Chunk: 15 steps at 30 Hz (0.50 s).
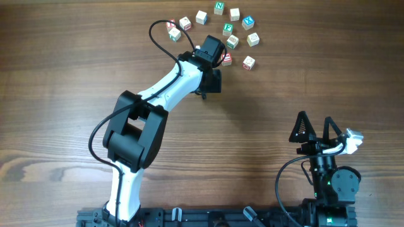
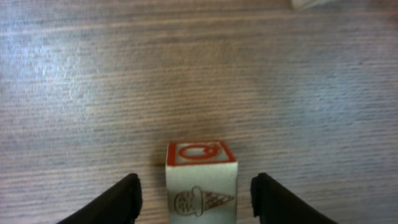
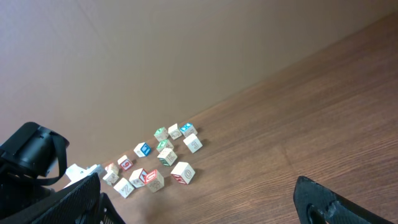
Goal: Form a circle
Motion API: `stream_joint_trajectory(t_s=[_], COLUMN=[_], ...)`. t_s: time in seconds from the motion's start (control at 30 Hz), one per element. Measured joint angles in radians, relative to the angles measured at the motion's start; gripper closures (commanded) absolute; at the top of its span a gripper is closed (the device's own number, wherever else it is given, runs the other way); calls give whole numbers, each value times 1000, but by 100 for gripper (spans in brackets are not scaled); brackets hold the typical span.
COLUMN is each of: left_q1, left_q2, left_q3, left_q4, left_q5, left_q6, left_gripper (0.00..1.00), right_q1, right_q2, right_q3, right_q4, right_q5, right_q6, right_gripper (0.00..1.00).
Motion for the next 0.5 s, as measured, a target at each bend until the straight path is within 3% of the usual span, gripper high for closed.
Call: stream_joint_trajectory(t_s=[0.1, 0.23, 0.5], left_q1=[0, 0, 0], left_q2=[-11, -113, -547], left_q3=[0, 0, 8], left_q4=[-27, -67, -239], left_q5=[0, 5, -53], left_q6=[2, 2, 2], left_gripper=[0, 0, 0], right_q1=[0, 0, 0], right_q2=[0, 0, 0], right_q3=[0, 0, 0], right_q4=[0, 0, 0], right_q5=[0, 0, 0], right_q6=[0, 0, 0], right_gripper=[0, 0, 0])
